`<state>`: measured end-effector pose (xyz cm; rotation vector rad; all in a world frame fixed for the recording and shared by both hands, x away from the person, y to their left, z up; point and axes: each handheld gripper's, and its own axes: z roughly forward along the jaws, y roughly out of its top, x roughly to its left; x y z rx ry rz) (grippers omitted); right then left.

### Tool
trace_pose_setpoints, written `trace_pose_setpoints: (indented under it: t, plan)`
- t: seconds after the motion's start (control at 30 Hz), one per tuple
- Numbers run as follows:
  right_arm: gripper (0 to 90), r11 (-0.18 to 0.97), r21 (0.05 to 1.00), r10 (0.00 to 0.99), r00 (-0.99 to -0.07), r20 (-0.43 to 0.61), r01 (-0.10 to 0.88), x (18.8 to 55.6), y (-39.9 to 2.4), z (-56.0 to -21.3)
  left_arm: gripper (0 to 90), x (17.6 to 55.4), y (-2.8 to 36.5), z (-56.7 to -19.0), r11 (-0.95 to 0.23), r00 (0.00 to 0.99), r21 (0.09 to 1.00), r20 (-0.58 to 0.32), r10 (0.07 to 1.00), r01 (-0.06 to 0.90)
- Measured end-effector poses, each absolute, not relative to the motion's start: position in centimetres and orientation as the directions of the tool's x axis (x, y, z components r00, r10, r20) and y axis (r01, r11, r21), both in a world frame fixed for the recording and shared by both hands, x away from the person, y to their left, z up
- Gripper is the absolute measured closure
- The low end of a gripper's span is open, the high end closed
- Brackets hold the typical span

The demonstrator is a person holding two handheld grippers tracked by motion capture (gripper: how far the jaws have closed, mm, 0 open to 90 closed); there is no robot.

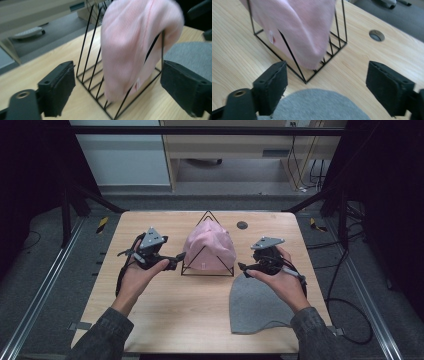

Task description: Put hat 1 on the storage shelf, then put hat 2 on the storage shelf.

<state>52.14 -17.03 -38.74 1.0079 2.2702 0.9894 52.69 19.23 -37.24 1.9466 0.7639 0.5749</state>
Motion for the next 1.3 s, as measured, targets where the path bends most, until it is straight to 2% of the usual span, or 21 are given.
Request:
trace_pose_setpoints:
  t: [0.1,0.2,0.57,0.9,1.07,1.3]
  plan:
    - [14.8,0.454,0.762,0.789,-0.606,-0.104,0.461,52.2,-18.3,-39.2,8.2,52.4,20.5,-39.0,-0.35,0.69,0.882,0.04,0.722,0.314]
    - [15.1,0.442,0.754,0.805,-0.586,-0.094,0.486,52.4,-19.3,-39.6,7.0,52.1,21.7,-41.1,-0.361,0.68,0.868,0.037,0.732,0.342]
    - [29.0,0.422,0.712,0.842,-0.534,-0.079,0.561,52.3,-22.6,-41.2,6.3,51.8,23.8,-44.5,-0.414,0.652,0.799,0.036,0.758,0.436]
    - [36.1,0.394,0.661,0.873,-0.484,-0.053,0.639,52.6,-25.8,-43.3,5.9,51.4,25.0,-45.5,-0.42,0.617,0.768,0.043,0.786,0.482]
    - [41.2,0.389,0.628,0.879,-0.475,-0.035,0.674,53.2,-26.4,-44.2,5.9,51.6,25.4,-45.9,-0.447,0.603,0.745,0.075,0.794,0.496]
    - [47.6,0.382,0.606,0.885,-0.466,-0.022,0.698,53.9,-26.8,-45.1,5.9,51.8,26.1,-46.2,-0.438,0.586,0.732,0.066,0.807,0.522]
